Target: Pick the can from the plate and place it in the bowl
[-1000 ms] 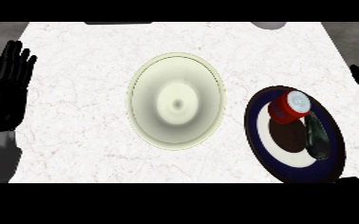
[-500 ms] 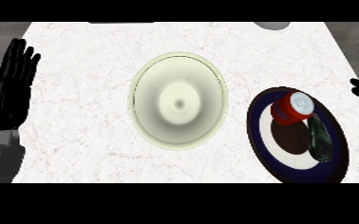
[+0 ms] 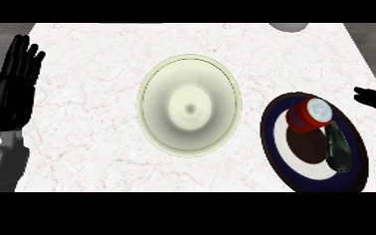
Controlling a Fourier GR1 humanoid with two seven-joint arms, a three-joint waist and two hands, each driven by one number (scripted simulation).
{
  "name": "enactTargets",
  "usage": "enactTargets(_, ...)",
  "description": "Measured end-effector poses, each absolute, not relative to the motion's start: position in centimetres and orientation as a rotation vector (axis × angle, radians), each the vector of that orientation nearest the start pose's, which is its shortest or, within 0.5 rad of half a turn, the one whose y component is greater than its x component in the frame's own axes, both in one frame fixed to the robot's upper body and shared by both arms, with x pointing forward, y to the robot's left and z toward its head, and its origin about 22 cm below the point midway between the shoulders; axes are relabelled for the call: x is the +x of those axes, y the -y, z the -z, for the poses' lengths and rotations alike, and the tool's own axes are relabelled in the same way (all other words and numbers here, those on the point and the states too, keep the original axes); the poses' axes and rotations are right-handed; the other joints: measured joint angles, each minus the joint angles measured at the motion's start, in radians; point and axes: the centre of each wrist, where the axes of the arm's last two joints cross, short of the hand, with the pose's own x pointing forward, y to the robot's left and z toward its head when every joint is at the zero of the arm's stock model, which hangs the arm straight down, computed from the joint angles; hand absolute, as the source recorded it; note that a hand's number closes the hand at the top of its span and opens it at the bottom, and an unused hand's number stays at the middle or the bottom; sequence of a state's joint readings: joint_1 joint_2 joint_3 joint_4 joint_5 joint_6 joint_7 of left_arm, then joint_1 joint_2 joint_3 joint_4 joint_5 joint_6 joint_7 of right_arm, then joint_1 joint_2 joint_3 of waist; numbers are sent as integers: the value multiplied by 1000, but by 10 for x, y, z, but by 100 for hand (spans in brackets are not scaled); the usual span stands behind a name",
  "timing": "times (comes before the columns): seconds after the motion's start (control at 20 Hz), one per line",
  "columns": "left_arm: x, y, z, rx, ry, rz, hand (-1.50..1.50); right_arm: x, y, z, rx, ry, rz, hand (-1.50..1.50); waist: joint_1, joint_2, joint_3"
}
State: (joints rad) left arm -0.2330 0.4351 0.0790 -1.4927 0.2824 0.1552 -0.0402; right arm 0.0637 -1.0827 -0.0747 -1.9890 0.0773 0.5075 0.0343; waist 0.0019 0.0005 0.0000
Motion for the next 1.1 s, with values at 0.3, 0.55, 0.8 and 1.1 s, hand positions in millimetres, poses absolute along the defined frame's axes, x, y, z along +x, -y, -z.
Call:
enactTargets(0.3, 294, -329, -88, 239, 1794, -26, 0, 232, 351, -183, -505, 1276, -1416, -150, 4, 1, 0)
enactTargets(0.55, 293, -324, -84, 232, 1783, -27, 0, 246, 348, -157, -507, 1250, -1400, -150, 3, 0, 0)
enactTargets(0.8, 297, -323, -86, 237, 1783, -31, 0, 256, 355, -133, -514, 1240, -1388, -150, 1, 0, 0)
enactTargets(1.1, 297, -326, -84, 239, 1791, -31, 0, 273, 359, -111, -496, 1272, -1391, -150, 2, 0, 0)
